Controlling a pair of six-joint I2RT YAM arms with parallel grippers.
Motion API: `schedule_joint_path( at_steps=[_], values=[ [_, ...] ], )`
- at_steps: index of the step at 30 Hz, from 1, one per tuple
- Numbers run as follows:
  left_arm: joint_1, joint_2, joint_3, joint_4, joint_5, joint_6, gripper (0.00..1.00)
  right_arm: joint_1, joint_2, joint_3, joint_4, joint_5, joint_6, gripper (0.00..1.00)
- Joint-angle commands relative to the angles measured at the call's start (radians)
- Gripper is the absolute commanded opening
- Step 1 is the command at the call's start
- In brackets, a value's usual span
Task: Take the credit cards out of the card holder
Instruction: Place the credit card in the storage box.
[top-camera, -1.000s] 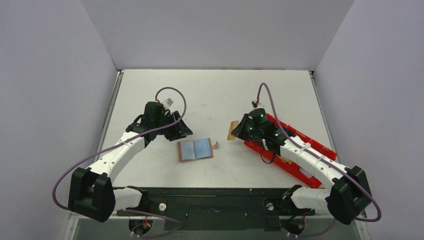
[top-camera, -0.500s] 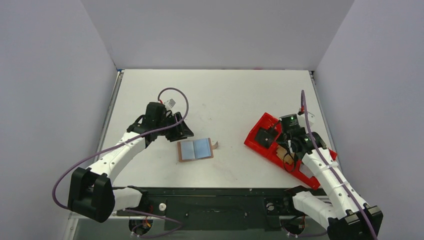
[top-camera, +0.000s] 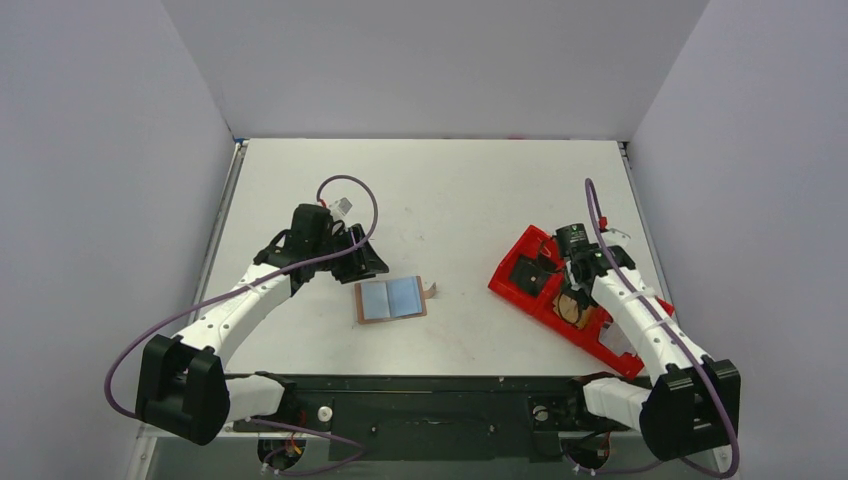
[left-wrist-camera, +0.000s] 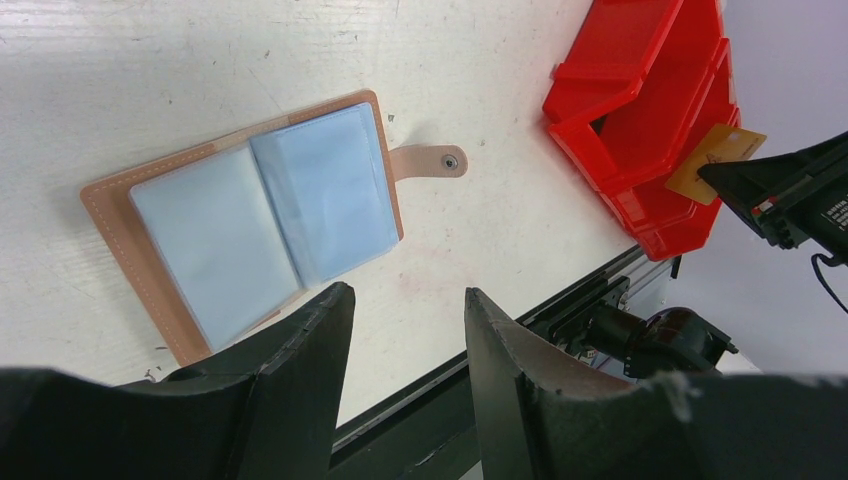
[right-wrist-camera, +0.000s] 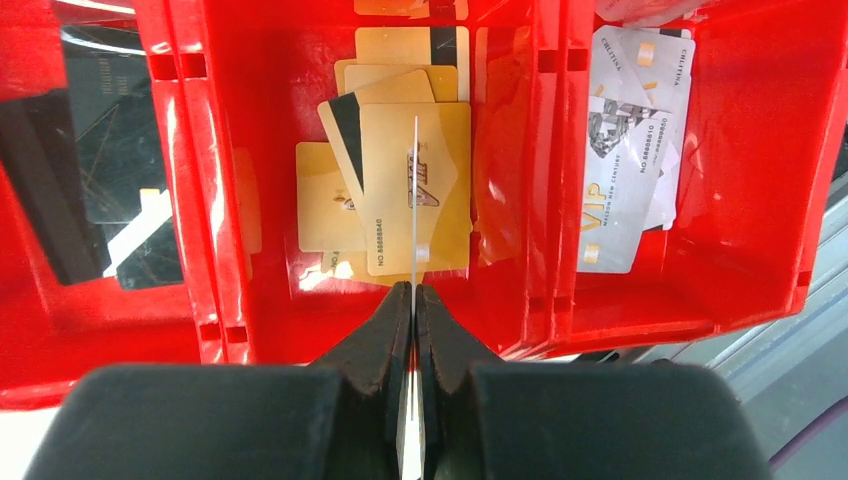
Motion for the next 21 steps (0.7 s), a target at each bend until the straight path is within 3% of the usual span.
schedule_joint_path(
  at_steps=[1, 11, 21],
  values=[
    [-0.005, -0.022, 0.028, 0.035, 0.014, 0.008, 0.43, -0.007, 0.066, 0.010, 0.051, 0.065, -0.018, 0.03],
    [-0.004, -0.033, 0.038, 0.018, 0.008, 0.008, 0.43, -0.020, 0.154, -0.025, 0.105, 0.082, -0.028, 0.11],
    [-0.005, -0.029, 0.047, 0.012, 0.006, 0.011, 0.43, -0.021, 0.069, -0.004, 0.120, -0.003, -0.056, 0.38]
  ],
)
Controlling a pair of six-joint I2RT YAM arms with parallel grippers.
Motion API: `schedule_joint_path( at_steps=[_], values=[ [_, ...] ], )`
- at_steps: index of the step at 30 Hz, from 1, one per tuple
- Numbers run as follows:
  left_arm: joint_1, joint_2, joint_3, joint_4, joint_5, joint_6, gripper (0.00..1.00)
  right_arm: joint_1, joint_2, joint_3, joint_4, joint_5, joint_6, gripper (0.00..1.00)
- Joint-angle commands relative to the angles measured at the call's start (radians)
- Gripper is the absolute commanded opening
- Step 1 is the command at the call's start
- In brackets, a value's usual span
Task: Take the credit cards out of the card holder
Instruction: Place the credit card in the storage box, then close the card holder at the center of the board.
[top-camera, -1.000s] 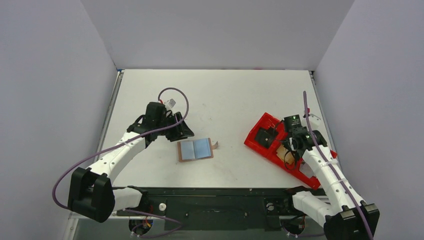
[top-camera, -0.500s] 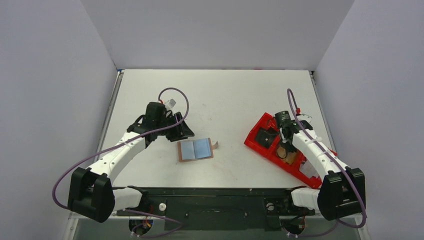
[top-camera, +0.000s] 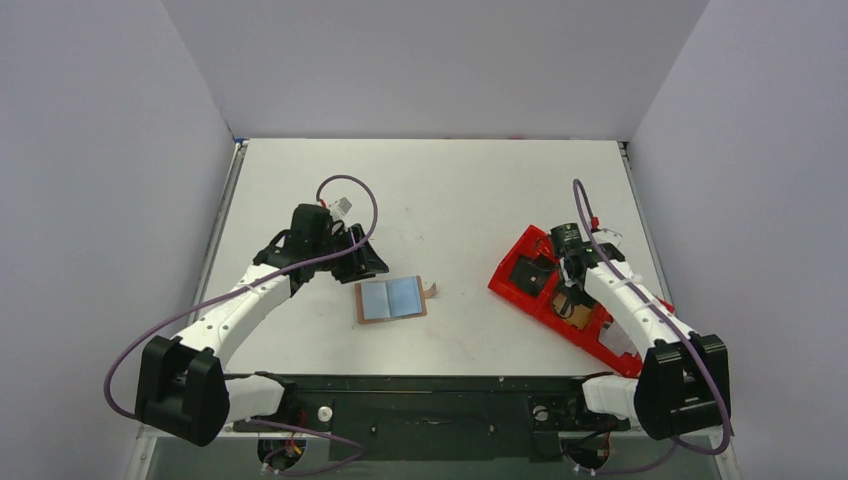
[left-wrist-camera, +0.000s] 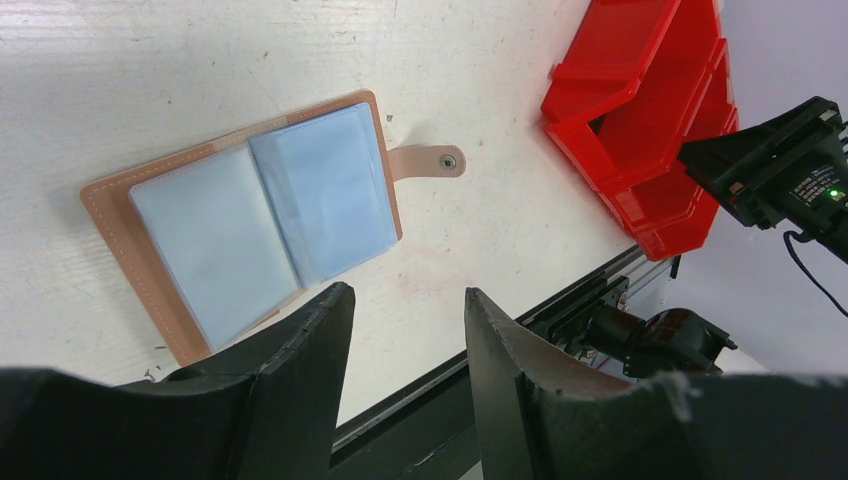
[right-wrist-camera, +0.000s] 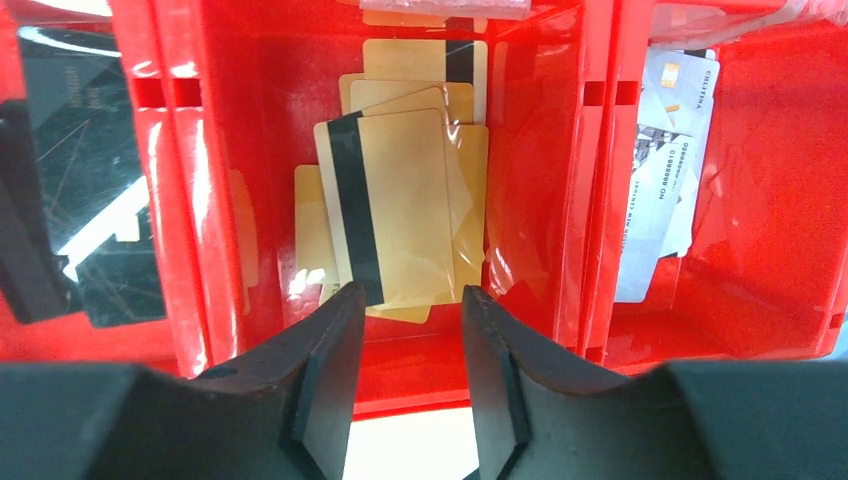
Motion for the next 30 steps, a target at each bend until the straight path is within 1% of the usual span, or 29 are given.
schedule_joint_path(
  at_steps=[1, 2, 4, 8, 9, 12, 13, 14, 15, 21, 26, 30],
  values=[
    [-0.005, -0.023, 0.047, 0.012, 0.006, 0.011, 0.43, -0.007, -0.075, 0.029, 0.021, -0.040, -0.022, 0.42],
    [-0.005, -0.023, 0.047, 0.011, 0.004, 0.011, 0.43, -0.007, -0.084, 0.039, 0.020, -0.049, -0.029, 0.46],
    [-0.005, -0.022, 0.047, 0.008, 0.003, 0.013, 0.43, -0.004, -0.104, 0.056, 0.019, -0.084, -0.038, 0.57],
    [-0.005, -0.024, 0.051, -0.007, -0.020, 0.016, 0.43, 0.025, -0.136, 0.095, 0.028, -0.122, -0.052, 0.61],
    [-0.005, -0.026, 0.052, -0.020, -0.044, 0.016, 0.43, 0.035, -0.143, 0.110, 0.031, -0.131, -0.053, 0.61],
    [-0.004, -0.036, 0.054, -0.072, -0.141, 0.016, 0.43, 0.135, -0.142, 0.142, 0.059, -0.146, -0.044, 0.62],
    [-0.004, -0.040, 0.052, -0.098, -0.197, 0.016, 0.43, 0.191, -0.136, 0.157, 0.078, -0.150, -0.040, 0.62],
    [-0.003, -0.044, 0.048, -0.104, -0.219, 0.014, 0.43, 0.216, -0.125, 0.164, 0.089, -0.161, -0.037, 0.62],
    [-0.001, -0.051, 0.033, -0.108, -0.250, 0.011, 0.43, 0.269, -0.117, 0.176, 0.113, -0.167, -0.033, 0.62],
    [0.005, -0.054, -0.056, -0.083, -0.299, -0.052, 0.43, 0.492, 0.008, 0.232, 0.231, -0.212, -0.017, 0.62],
    [0.020, -0.053, -0.138, -0.062, -0.360, -0.088, 0.43, 0.648, 0.185, 0.341, 0.272, -0.234, -0.028, 0.60],
    [0.027, -0.060, -0.192, -0.021, -0.360, -0.113, 0.42, 0.717, 0.299, 0.420, 0.291, -0.260, -0.050, 0.59]
  ],
)
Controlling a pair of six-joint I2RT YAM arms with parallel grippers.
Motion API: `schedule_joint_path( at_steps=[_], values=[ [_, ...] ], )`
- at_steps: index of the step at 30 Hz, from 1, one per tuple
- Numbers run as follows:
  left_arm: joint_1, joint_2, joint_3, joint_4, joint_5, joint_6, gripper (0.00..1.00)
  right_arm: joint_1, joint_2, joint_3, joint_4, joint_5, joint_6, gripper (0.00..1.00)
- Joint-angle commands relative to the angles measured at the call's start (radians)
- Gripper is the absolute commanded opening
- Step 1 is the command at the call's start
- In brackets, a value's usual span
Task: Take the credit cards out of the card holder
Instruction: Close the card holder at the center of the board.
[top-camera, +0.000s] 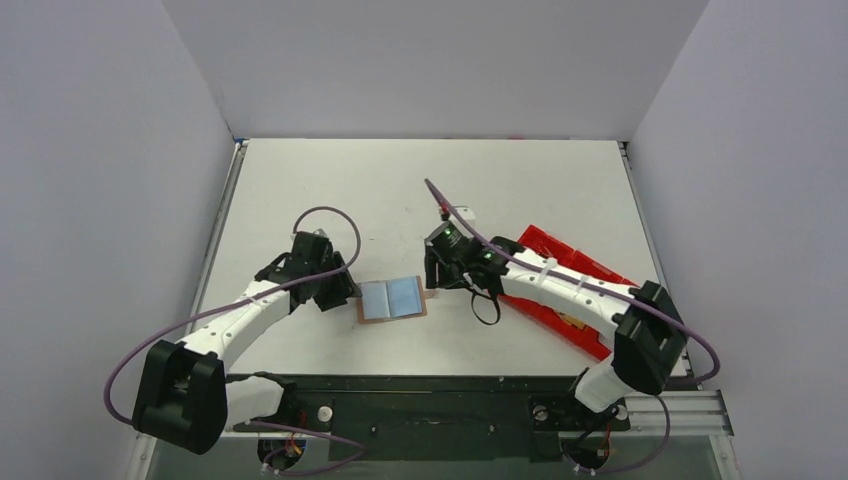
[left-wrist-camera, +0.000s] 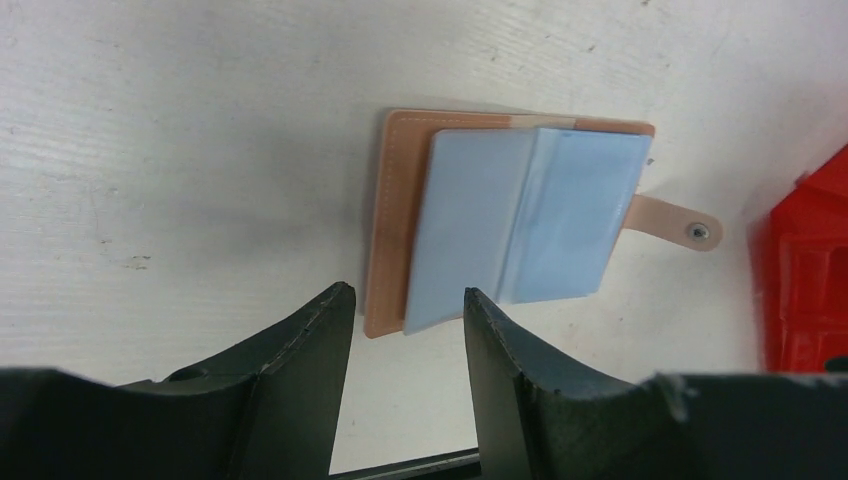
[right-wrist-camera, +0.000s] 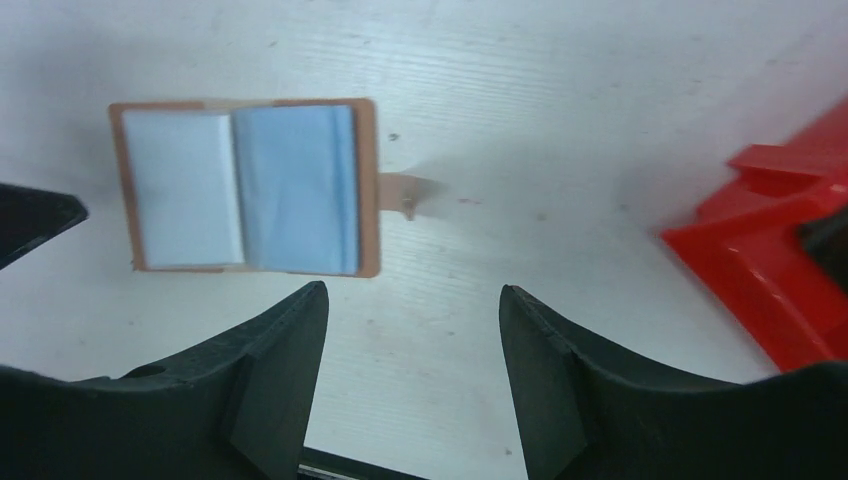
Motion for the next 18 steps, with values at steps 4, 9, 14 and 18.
schedule_joint_path(
  at_steps=[4, 9, 14, 18],
  values=[
    [0.017, -0.018, -0.085, 0.143, 0.024, -0.057, 0.42, 0.090, 0.163, 0.137, 0.086, -0.080, -0.040, 0.57],
    [0.018, 0.026, -0.115, 0.191, 0.044, -0.070, 0.41, 0.110, 0.260, 0.181, 0.096, -0.106, -0.065, 0.56],
    [0.018, 0.038, -0.142, 0.257, 0.055, -0.077, 0.41, 0.113, 0.325, 0.188, 0.117, -0.116, -0.087, 0.56],
    [0.018, 0.060, -0.147, 0.276, 0.066, -0.073, 0.41, 0.114, 0.367, 0.178, 0.134, -0.113, -0.092, 0.55]
  ],
)
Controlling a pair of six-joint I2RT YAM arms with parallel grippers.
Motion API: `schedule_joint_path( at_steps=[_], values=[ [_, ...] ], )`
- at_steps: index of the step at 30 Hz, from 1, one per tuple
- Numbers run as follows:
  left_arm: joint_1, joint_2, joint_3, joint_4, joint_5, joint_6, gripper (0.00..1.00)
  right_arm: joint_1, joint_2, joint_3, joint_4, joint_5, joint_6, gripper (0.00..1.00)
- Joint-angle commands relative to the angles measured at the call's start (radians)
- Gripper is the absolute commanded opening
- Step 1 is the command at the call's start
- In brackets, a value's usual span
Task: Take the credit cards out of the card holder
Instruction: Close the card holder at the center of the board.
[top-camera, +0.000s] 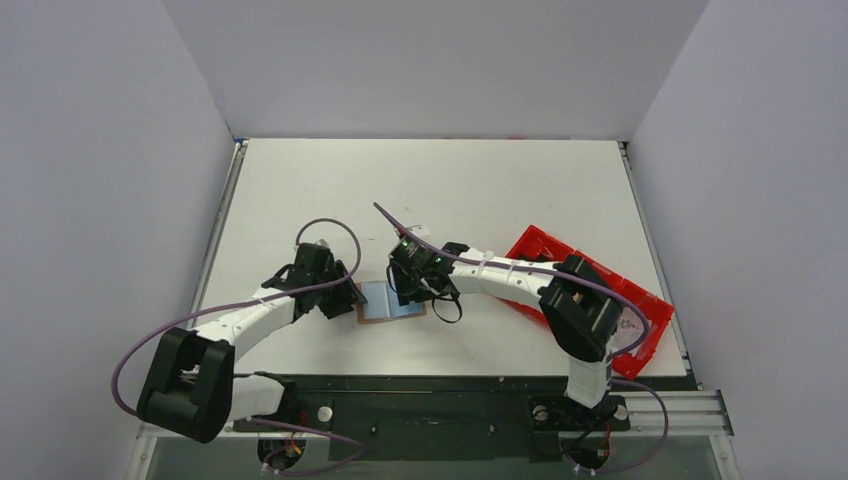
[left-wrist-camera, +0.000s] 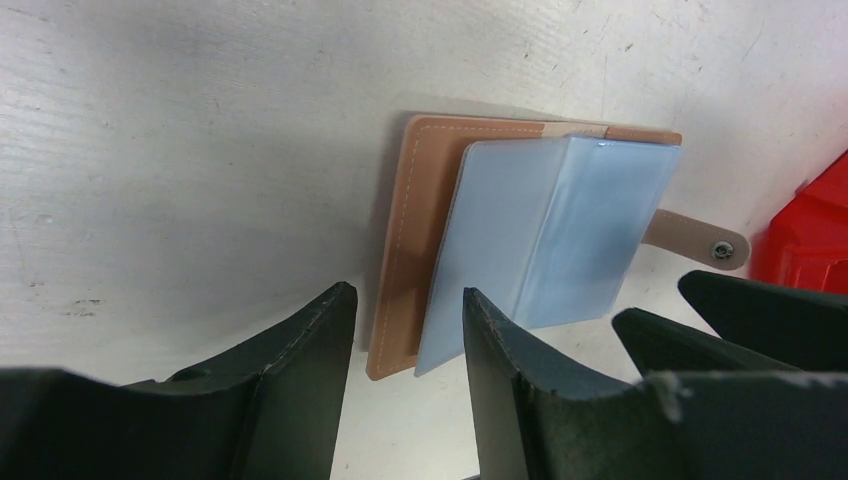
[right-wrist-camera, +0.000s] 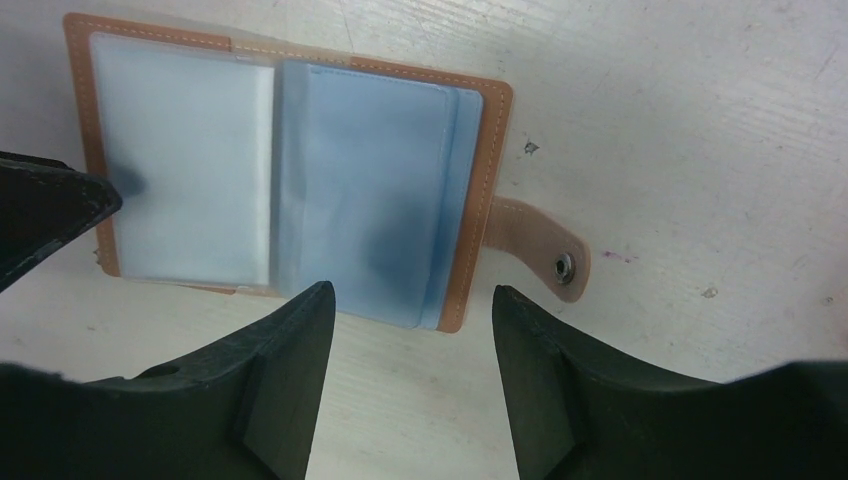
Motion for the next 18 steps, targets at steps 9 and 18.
schedule_joint_path(
  at_steps=[9, 18],
  values=[
    [-0.004, 0.071, -0.013, 0.144, 0.059, -0.016, 0.38, 0.002, 0.062, -0.003, 0.072, 0.004, -0.025, 0.55],
    [-0.006, 0.062, -0.005, 0.152, 0.090, -0.024, 0.27, -0.005, 0.085, -0.013, 0.090, -0.018, -0.025, 0.53]
  ],
)
